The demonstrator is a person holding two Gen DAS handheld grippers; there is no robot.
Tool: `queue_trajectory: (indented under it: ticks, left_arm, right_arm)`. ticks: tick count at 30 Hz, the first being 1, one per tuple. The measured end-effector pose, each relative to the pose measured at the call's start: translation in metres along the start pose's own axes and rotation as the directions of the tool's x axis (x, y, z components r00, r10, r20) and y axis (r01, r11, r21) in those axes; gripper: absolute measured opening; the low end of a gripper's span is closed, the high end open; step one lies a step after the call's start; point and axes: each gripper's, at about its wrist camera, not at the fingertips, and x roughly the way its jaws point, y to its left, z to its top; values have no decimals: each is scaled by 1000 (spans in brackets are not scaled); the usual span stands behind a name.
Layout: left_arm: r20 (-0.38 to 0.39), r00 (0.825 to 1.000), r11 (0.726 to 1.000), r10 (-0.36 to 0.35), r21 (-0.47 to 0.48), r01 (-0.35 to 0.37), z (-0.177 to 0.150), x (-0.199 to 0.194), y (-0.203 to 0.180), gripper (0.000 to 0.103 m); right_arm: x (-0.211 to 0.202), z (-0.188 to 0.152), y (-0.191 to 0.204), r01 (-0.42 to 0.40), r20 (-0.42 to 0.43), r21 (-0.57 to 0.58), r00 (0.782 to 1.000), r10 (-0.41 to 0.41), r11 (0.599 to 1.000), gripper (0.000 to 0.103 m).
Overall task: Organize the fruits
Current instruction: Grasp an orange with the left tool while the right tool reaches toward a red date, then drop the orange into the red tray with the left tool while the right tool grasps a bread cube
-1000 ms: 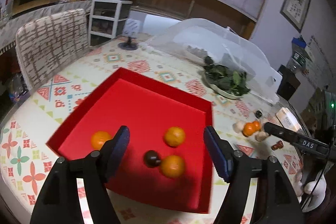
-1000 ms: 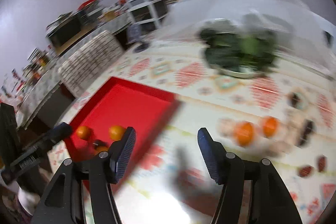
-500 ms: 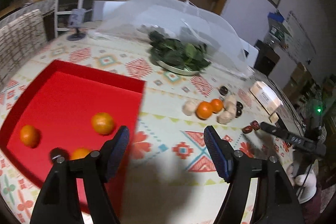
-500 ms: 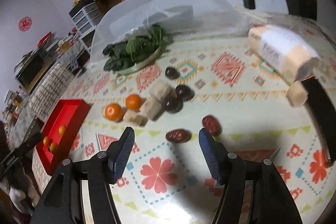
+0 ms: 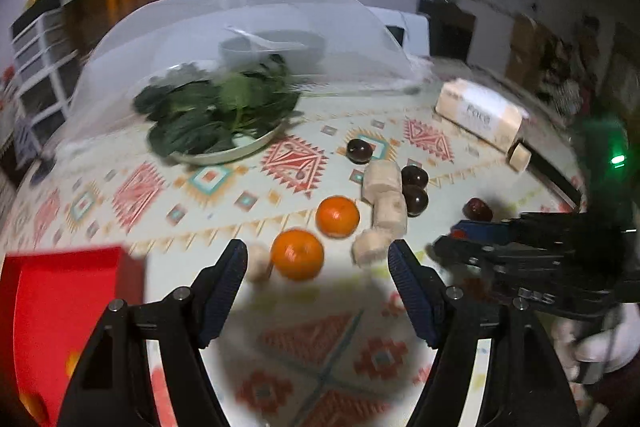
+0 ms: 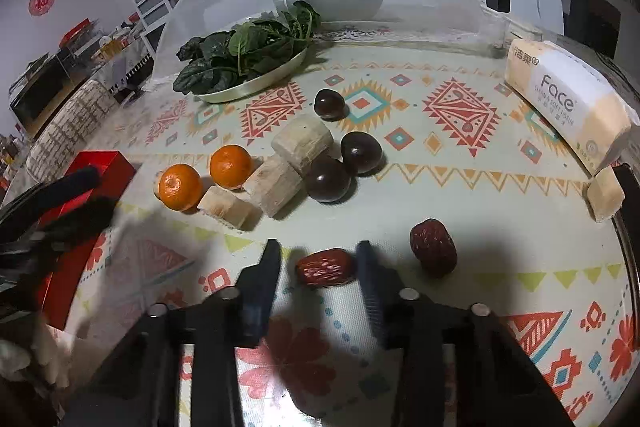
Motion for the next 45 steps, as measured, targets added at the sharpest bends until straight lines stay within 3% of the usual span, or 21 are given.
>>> queue_trajectory:
  ticks: [4, 7, 10, 14, 19, 24, 33, 34, 36, 37, 41, 45]
  left_arm:
    - [-37, 999, 998, -4, 66, 7, 10, 29, -1, 72]
    - [-56, 997, 993, -44, 109, 50, 11, 37, -4, 70]
    - [-79, 995, 987, -53, 150, 64, 13, 34, -10, 56]
    - [-98, 994, 974, -55, 215, 75, 7, 28, -15, 54]
    - [-125, 988, 978, -86, 179, 107, 7, 21, 3, 54]
    - [-115, 986, 990, -122, 57, 129, 14, 20, 26, 54]
    - [-172, 983, 987, -63, 132, 86, 10, 53, 5, 53]
    - [-173, 984, 988, -53, 132, 76, 11, 55, 3, 51]
    - [-172, 985, 989, -14, 145, 40, 10, 57, 0, 35]
    - [-172, 985, 989, -5, 144, 30, 10, 56, 0, 35]
    - [-153, 988, 995, 14, 98, 1, 8, 46, 5, 34]
    - [-106, 994, 1000, -10, 2, 10, 2, 14, 16, 34]
  right_arm:
    - [0, 1, -4, -33, 2, 21, 999, 33, 999, 34]
    - [0, 1, -3, -51, 0, 21, 999, 51, 998, 34]
    - [-1, 1, -3, -61, -1, 26, 998, 62, 998, 34]
    - [0, 1, -4, -73, -4, 30, 997, 73, 997, 34]
    - [-1, 0, -4, -75, -4, 31, 997, 76, 997, 34]
    - [0, 0, -4, -80, -4, 36, 997, 81, 996, 35]
    - [0, 1, -5, -84, -4, 38, 996, 84, 996, 35]
    - [0, 0, -4, -85, -4, 38, 996, 86, 996, 35]
    - [0, 0, -3, -86, -5, 34, 996, 86, 996, 35]
    - [0, 0, -3, -85, -6, 31, 996, 85, 996, 34]
    - [-2, -1, 1, -78, 1, 18, 997, 78, 997, 30]
    - [-5, -1, 1, -81, 14, 14, 997, 81, 997, 26]
